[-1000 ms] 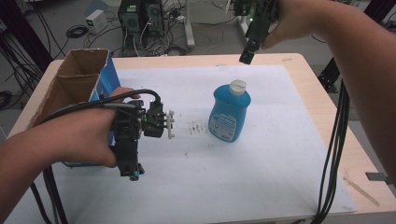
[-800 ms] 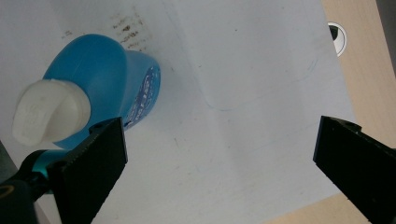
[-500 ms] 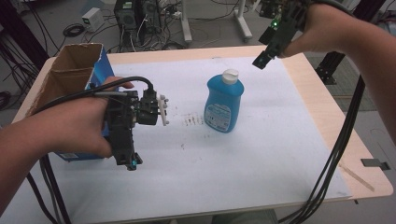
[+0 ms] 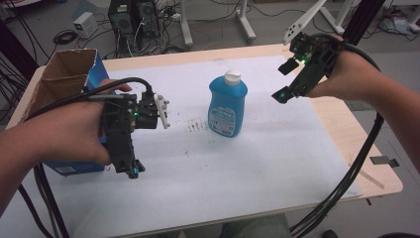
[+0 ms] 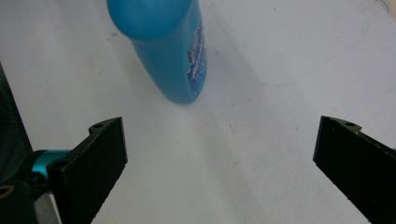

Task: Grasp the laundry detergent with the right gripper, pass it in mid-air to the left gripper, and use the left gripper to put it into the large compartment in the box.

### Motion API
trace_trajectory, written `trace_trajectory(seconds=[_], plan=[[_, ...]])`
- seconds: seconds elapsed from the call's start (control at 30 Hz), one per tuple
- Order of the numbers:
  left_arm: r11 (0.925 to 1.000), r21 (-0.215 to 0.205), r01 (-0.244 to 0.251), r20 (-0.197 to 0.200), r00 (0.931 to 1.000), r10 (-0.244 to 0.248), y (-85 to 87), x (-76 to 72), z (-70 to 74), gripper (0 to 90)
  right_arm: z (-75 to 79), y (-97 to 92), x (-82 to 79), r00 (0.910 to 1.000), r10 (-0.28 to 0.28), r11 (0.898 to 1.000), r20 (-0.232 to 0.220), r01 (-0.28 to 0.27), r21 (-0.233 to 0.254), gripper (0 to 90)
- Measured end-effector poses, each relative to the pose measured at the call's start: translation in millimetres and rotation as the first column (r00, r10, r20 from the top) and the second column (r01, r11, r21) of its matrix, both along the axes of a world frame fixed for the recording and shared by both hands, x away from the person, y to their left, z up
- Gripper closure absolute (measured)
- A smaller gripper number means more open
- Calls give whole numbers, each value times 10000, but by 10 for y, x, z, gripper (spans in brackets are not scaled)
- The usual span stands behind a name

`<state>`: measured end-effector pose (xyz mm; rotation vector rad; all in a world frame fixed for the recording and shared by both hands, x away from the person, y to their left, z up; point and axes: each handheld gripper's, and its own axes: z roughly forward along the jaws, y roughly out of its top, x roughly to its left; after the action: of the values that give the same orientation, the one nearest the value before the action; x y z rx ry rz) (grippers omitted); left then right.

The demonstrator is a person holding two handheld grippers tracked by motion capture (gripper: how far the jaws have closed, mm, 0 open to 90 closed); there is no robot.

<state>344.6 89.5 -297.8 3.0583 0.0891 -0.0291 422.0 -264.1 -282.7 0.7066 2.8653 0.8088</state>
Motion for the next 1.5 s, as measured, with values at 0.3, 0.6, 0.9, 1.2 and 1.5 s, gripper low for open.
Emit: trace_trajectory(seconds=[0.3,0.6,0.9,1.2,1.5], plan=[[9999,-35,-97,2,10000,97,39,16,1,17,-258,-45,-197,9987,-361,9913,363,312,1279,18],[10000,-13,-33,5,10000,33,59,25,21,17,-634,-1,-341,9949,-829,9716,570,680,2265,18],[10000,42,33,-3,10000,-33,51,15,33,17,-855,100,-341,9893,-1288,9464,682,1021,3065,18],[9999,68,79,0,10000,-79,29,-5,21,17,-1074,249,-294,9860,-1504,9288,720,1159,3521,18],[9999,85,145,8,9999,-145,35,-28,25,17,-1179,405,-248,9839,-1596,9134,803,1163,3901,18]])
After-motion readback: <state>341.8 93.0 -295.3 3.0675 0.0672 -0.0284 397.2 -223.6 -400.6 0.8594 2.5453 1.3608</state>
